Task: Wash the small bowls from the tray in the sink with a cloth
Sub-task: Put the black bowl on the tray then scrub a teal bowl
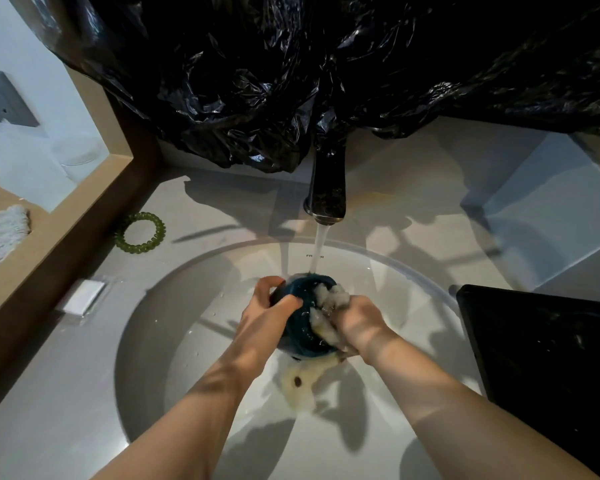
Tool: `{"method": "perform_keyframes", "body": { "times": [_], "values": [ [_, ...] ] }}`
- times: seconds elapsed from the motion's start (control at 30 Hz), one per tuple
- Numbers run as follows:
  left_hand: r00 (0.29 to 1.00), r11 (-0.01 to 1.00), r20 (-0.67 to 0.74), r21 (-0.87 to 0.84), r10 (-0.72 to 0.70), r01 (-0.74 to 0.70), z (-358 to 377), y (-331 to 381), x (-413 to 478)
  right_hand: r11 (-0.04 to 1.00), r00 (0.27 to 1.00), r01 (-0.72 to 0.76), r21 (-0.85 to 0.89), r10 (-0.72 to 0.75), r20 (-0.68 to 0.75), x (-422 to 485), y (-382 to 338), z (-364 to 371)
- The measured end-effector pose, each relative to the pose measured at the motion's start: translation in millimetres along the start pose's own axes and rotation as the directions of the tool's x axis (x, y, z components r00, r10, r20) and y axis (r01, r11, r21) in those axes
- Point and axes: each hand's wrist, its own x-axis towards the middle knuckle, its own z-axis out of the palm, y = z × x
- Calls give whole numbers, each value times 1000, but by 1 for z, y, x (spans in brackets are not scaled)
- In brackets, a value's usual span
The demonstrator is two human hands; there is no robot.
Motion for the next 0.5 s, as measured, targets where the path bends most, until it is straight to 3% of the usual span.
{"method": "perform_keyframes", "body": {
  "times": [0.13,0.27,0.33,0.43,0.5],
  "values": [
    [974,993,194,15,-117,117,-11,7,4,934,979,204,-293,-196,57,-10,-18,-16],
    [979,976,169,204,-110,74,-10,8,5,766,951,295,-571,-293,99,-18,-27,-11],
    [985,973,138,220,-106,74,-6,8,5,684,909,365,-631,-407,85,-20,-31,-6],
    [988,973,136,224,-80,48,-1,4,6,538,806,540,-648,-552,213,-23,-41,-1],
    [994,978,92,207,-56,36,0,2,9,557,810,552,-621,-534,241,-21,-46,-1]
  ]
}}
